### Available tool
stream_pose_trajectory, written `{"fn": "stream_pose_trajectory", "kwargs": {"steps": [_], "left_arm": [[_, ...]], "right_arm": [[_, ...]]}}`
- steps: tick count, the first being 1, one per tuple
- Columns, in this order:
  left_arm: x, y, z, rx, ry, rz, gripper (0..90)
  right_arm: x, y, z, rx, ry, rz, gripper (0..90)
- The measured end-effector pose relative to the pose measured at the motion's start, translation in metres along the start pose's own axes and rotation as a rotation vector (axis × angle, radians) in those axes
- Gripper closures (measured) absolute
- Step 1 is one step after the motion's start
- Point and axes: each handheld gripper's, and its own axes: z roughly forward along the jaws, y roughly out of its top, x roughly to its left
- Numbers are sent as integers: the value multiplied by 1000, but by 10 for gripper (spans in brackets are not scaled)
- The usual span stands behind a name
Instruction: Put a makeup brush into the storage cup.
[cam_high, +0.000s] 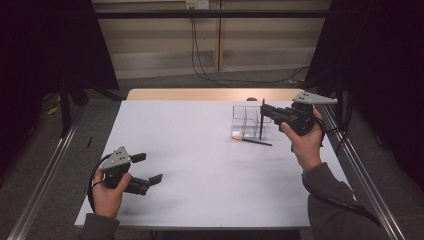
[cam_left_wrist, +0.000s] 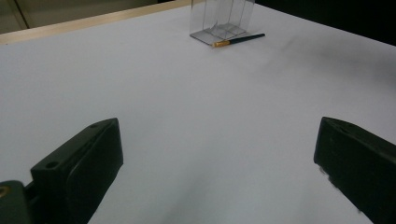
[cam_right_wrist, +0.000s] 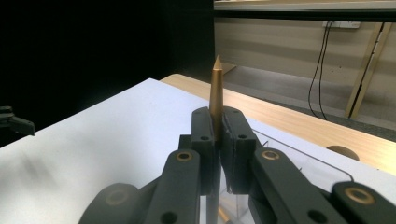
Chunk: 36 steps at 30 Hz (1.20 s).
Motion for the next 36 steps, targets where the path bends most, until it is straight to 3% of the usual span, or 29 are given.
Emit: {"fn": "stream_pose_trajectory", "kwargs": {"steps": [36], "left_arm": [[1,-2,5,-1,-26,-3,14]], "right_arm": [[-37,19,31,-47,-123,2,843]]}}
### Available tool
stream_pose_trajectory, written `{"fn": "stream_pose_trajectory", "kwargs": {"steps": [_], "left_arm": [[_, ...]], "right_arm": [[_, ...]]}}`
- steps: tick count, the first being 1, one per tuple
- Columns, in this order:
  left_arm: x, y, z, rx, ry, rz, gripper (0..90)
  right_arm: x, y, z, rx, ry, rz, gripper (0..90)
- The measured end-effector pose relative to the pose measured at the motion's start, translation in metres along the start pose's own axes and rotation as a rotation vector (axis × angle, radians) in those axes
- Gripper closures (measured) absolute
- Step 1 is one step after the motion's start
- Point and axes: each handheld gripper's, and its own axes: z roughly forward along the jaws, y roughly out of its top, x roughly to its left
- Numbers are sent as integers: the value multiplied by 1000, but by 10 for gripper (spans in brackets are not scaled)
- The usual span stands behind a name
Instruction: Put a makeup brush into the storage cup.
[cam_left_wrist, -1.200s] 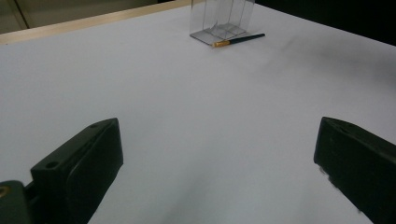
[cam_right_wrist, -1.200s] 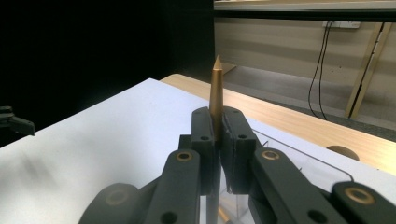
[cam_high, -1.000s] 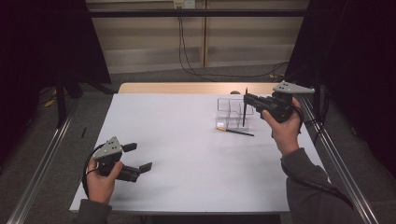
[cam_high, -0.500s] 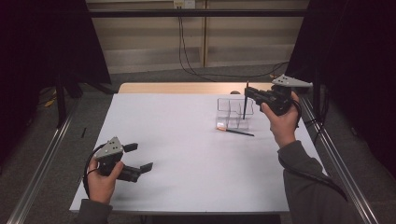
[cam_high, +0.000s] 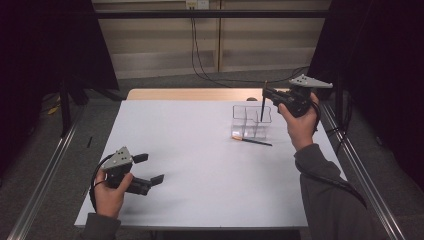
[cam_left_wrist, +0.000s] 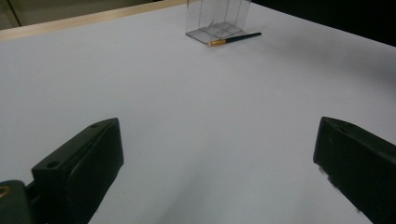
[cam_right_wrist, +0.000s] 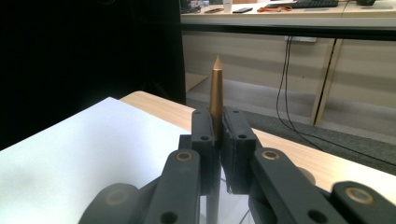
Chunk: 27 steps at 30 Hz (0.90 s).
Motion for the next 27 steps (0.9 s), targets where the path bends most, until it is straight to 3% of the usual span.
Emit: {"fn": "stream_pose_trajectory", "kwargs": {"steps": [15,27], "left_arm": [[1,-1,2,3,4,3,15],[2,0,1,-6,5,-5,15]], "right_arm": [[-2,-1,14,2,-31,-14,843],[-6,-6,13,2,-40,-10,842]]}}
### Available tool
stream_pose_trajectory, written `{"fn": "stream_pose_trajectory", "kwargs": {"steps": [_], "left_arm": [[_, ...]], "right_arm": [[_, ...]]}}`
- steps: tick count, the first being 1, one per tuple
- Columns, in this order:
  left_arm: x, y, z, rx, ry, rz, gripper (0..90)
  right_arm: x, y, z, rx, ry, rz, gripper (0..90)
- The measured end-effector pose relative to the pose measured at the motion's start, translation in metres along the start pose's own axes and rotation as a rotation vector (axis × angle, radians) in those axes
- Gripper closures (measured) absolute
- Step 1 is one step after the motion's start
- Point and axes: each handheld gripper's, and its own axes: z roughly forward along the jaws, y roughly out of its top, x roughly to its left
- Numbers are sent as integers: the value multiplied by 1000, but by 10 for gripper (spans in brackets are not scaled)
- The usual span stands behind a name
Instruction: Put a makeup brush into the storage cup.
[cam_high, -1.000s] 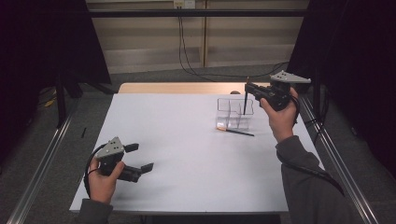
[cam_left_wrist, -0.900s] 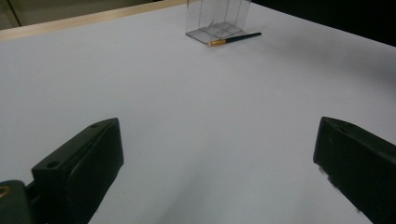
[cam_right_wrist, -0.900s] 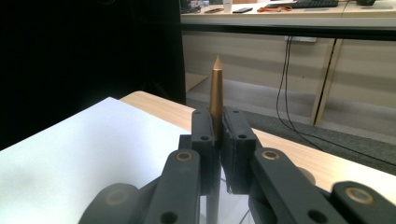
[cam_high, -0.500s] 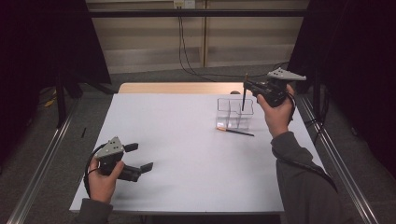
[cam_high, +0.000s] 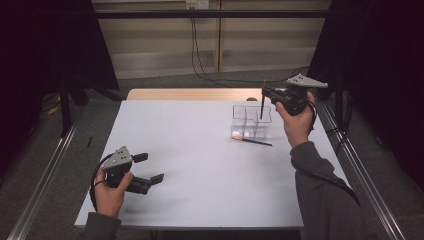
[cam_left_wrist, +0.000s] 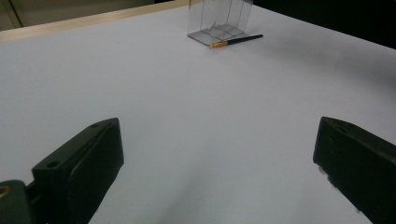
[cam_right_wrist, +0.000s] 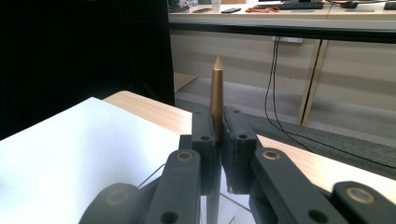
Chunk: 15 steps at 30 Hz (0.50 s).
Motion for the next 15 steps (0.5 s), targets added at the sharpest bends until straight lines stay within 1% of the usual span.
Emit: {"fn": "stream_pose_trajectory", "kwargs": {"steps": [4,6,7,8,9,15], "left_arm": [[0,0,0,-4,-2,-2,15],[0,0,0,-1,4,-1,15],[0,0,0,-3,-1,-1,15],[0,1,-1,3,10,5,15],[0,1,-1,3,10,5,15],[0,1,-1,-3,8,8,15]], "right_arm": [[0,-2,-1,0,-1,6,842],[0,-3,-1,-2,-3,8,842],[0,-5,-1,-3,-5,12,842],[0,-6,-1,-4,-3,11,842],[0,-7,-1,-12,4,17,842],[1,-10,-1,-1,0,8,842]]}}
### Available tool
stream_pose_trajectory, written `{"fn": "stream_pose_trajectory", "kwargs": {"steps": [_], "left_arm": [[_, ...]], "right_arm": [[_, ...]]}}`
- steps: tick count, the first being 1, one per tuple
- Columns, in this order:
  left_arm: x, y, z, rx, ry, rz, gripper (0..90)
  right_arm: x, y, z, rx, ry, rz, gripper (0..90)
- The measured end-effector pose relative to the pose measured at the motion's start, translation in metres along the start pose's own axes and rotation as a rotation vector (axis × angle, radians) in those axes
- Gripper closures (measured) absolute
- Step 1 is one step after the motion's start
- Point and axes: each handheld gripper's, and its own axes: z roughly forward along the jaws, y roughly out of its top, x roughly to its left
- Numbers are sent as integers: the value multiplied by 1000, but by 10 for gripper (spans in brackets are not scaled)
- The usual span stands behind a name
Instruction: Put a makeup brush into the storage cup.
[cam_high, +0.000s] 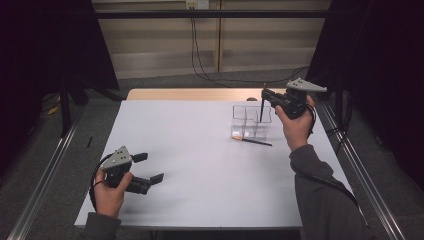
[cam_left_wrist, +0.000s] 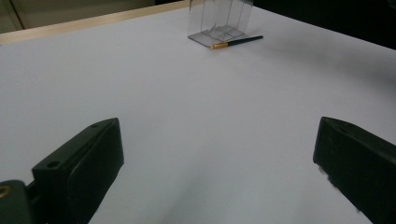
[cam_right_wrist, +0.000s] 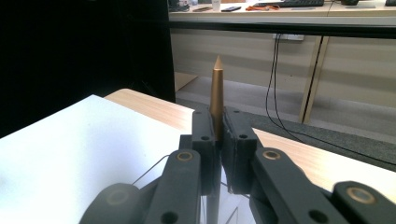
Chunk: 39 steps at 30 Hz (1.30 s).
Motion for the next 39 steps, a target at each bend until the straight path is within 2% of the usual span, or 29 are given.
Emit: {"fn": "stream_pose_trajectory", "kwargs": {"steps": [26,29,33,39], "left_arm": [[-1,0,1,4,-3,-6,15],[-1,0,0,6,7,3,15],[-1,-1,1,-2,-6,-7,16],[-1,0,0,0,-2,-4,16]], "right_arm": [[-2,-17,-2,12,3,23,839],[-2,-19,-1,14,2,23,839],[-2,-21,-1,20,5,24,839],[-2,-25,-2,24,0,31,837]]}}
